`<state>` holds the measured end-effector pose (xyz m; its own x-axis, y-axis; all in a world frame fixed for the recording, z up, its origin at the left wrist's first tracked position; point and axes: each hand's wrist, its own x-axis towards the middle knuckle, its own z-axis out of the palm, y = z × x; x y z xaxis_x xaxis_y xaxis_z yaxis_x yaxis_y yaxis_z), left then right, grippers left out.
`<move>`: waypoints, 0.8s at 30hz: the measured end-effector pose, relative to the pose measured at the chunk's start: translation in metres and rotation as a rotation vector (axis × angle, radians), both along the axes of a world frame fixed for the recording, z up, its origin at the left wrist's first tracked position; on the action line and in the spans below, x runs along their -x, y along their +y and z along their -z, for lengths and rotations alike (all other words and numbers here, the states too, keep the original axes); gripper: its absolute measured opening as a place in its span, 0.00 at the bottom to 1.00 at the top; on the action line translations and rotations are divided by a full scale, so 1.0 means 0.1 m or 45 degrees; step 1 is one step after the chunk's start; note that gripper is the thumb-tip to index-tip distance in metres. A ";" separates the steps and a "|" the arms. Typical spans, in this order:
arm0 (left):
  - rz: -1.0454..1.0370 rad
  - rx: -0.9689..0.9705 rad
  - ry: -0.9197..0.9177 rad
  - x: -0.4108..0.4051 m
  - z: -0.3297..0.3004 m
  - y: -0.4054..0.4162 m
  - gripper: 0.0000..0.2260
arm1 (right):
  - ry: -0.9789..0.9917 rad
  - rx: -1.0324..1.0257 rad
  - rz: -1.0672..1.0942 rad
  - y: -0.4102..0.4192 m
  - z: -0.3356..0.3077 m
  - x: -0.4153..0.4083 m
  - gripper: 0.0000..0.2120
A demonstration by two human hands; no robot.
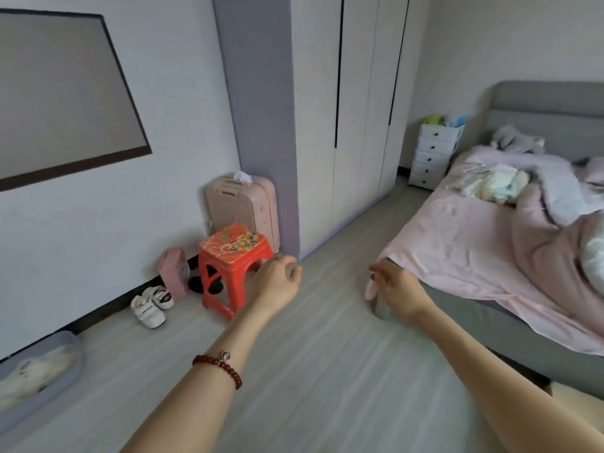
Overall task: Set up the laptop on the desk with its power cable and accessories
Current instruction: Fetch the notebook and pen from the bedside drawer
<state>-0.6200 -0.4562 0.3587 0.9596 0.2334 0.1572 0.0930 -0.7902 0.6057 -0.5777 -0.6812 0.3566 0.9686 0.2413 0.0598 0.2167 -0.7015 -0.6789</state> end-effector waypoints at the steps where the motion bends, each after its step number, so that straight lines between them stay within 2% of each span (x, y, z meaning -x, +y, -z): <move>1: 0.006 0.011 0.008 -0.33 -0.03 0.00 0.12 | 0.001 0.006 0.012 0.00 -0.02 -0.32 0.15; 8: 0.042 0.061 0.009 -2.70 -0.07 0.21 0.12 | 0.030 0.010 0.056 0.25 -0.10 -2.71 0.14; 10: 0.033 0.048 -0.005 -3.09 -0.10 0.33 0.13 | 0.068 0.027 0.043 0.38 -0.13 -3.10 0.14; 16: 0.035 0.043 -0.024 -4.92 0.06 0.87 0.13 | 0.068 -0.007 0.054 0.84 0.04 -4.88 0.14; 22: 0.183 0.062 0.011 -7.23 0.05 1.16 0.13 | 0.127 -0.033 0.232 1.04 0.09 -6.93 0.14; 24: 0.231 0.071 0.028 -7.74 -0.01 1.06 0.13 | 0.128 -0.048 0.283 0.97 0.01 -7.34 0.14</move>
